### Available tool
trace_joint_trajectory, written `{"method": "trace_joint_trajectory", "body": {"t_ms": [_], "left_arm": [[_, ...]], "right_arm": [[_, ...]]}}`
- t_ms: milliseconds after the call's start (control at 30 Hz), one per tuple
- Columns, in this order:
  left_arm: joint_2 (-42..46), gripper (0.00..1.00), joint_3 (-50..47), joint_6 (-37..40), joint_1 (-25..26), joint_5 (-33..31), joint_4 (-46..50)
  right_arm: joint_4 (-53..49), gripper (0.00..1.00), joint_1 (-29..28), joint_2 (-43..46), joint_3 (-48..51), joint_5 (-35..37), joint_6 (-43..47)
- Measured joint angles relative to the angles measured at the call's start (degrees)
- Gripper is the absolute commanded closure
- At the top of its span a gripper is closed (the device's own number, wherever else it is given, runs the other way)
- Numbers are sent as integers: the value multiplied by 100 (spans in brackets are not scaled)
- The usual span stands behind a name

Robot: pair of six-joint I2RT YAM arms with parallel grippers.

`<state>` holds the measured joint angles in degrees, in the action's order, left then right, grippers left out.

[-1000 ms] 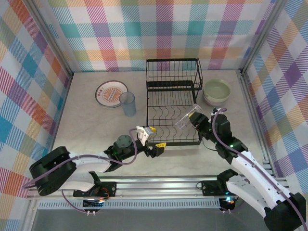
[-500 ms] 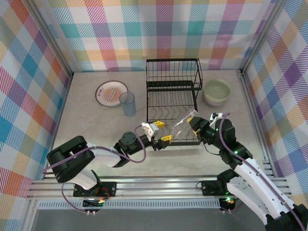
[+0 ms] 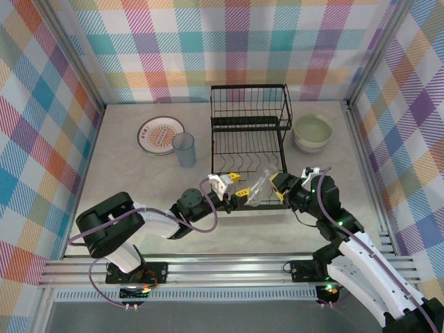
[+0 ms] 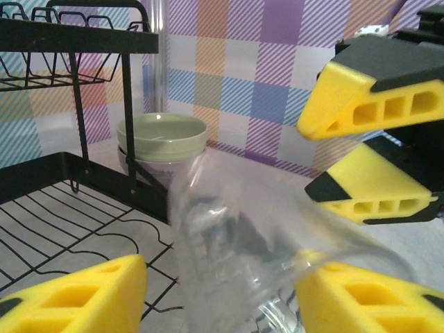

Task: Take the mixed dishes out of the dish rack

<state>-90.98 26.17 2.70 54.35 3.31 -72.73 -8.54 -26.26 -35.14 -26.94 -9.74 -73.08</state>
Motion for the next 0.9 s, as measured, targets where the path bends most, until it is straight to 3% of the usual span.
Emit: {"method": "trace_joint_trajectory", "body": {"t_ms": [100, 400, 667, 767, 900], "left_arm": [[-50, 62, 20, 22, 0, 0, -7], [-122, 70, 140, -57, 15, -402, -11], [208, 56, -243, -350, 15, -782, 37], [595, 47, -520, -509, 15, -962, 81], [1257, 30, -981, -798, 11, -1248, 170]], "right_arm": [[85, 49, 0, 9, 0, -35, -33], [289, 45, 149, -737, 26, 4, 219], [-280, 25, 160, -1493, -793, 105, 1823], [-671, 3, 111, -2218, -1744, 83, 2887], [-1123, 1, -111, -3405, -3001, 15, 4360]]}}
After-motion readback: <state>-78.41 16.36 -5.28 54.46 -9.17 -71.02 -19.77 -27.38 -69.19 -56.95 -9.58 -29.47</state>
